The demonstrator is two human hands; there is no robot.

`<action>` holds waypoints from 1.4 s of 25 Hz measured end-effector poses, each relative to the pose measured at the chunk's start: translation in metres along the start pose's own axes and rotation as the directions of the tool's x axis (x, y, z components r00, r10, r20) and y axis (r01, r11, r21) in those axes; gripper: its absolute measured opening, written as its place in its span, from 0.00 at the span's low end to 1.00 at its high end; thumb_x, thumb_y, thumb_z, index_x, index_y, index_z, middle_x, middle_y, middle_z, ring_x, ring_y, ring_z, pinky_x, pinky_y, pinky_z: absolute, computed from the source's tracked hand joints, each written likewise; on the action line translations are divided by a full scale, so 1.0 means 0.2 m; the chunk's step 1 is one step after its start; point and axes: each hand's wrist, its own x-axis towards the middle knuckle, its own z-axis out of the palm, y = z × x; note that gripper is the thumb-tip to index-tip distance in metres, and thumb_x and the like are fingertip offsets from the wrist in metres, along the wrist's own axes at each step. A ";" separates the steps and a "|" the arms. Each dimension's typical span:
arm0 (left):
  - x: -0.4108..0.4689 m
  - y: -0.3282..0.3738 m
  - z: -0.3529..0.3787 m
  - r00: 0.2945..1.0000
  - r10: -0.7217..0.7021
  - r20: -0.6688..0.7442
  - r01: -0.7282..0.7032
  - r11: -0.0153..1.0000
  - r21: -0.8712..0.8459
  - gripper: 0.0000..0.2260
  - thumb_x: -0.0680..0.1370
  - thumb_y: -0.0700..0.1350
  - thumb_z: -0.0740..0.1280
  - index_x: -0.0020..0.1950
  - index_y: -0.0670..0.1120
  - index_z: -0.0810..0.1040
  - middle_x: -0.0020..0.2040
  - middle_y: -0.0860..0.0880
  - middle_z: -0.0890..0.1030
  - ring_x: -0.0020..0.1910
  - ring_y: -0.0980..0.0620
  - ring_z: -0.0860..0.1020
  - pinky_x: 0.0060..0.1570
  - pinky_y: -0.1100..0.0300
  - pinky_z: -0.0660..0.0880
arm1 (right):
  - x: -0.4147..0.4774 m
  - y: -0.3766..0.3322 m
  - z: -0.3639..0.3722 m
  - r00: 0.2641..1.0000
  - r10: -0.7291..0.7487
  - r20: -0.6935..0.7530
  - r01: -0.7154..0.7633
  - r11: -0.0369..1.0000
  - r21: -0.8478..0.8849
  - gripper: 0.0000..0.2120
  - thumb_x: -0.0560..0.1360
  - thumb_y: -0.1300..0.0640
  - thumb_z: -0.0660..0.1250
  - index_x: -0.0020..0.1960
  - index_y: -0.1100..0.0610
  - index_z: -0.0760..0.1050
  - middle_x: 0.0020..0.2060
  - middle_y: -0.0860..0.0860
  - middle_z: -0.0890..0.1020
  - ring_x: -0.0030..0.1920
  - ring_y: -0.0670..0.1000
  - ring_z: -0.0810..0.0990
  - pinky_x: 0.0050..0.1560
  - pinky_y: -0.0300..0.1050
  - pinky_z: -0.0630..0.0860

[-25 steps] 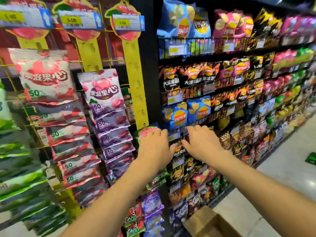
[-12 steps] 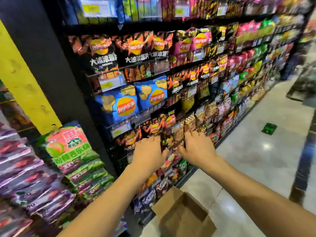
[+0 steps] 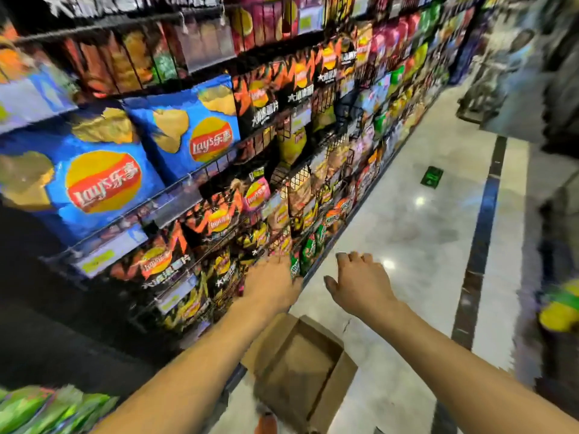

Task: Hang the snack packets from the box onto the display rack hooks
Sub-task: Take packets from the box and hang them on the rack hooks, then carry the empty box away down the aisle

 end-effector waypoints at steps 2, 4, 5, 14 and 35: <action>0.20 -0.01 0.06 0.999 0.039 0.035 -0.039 0.999 -0.013 0.25 0.83 0.58 0.63 0.73 0.44 0.70 0.71 0.42 0.76 0.71 0.39 0.73 0.68 0.46 0.72 | 0.13 0.01 0.10 0.998 0.054 0.034 -0.055 0.998 0.023 0.26 0.81 0.41 0.58 0.72 0.56 0.67 0.65 0.57 0.75 0.66 0.61 0.72 0.61 0.55 0.72; 0.39 -0.02 0.13 0.996 0.072 0.062 -0.071 0.997 -0.020 0.25 0.83 0.57 0.62 0.76 0.44 0.68 0.74 0.43 0.74 0.73 0.41 0.70 0.70 0.47 0.69 | 0.26 0.02 0.21 0.991 0.116 0.070 -0.121 0.991 0.062 0.26 0.81 0.41 0.57 0.73 0.55 0.67 0.66 0.56 0.76 0.66 0.60 0.72 0.61 0.55 0.72; 0.48 -0.03 0.17 0.993 0.097 0.068 -0.096 0.995 -0.021 0.26 0.84 0.56 0.62 0.78 0.44 0.66 0.75 0.43 0.73 0.74 0.41 0.69 0.71 0.47 0.67 | 0.32 0.04 0.27 0.985 0.146 0.088 -0.153 0.985 0.082 0.26 0.81 0.41 0.57 0.73 0.55 0.66 0.66 0.56 0.75 0.66 0.60 0.72 0.61 0.55 0.72; 1.10 -0.11 1.01 0.927 0.255 0.277 -0.292 0.951 0.101 0.26 0.83 0.55 0.64 0.78 0.45 0.67 0.75 0.43 0.73 0.73 0.41 0.71 0.71 0.48 0.69 | 0.64 0.30 1.18 0.928 0.281 0.243 -0.313 0.944 0.102 0.24 0.81 0.43 0.57 0.72 0.56 0.66 0.66 0.56 0.75 0.65 0.60 0.73 0.61 0.55 0.73; 1.41 -0.96 3.38 0.938 -0.095 0.334 0.094 0.995 0.021 0.38 0.80 0.57 0.69 0.84 0.46 0.54 0.80 0.43 0.61 0.76 0.40 0.62 0.73 0.44 0.63 | 0.40 0.26 3.72 0.602 0.547 0.582 -0.797 0.448 0.404 0.38 0.80 0.47 0.64 0.80 0.48 0.43 0.75 0.57 0.62 0.70 0.64 0.70 0.65 0.60 0.76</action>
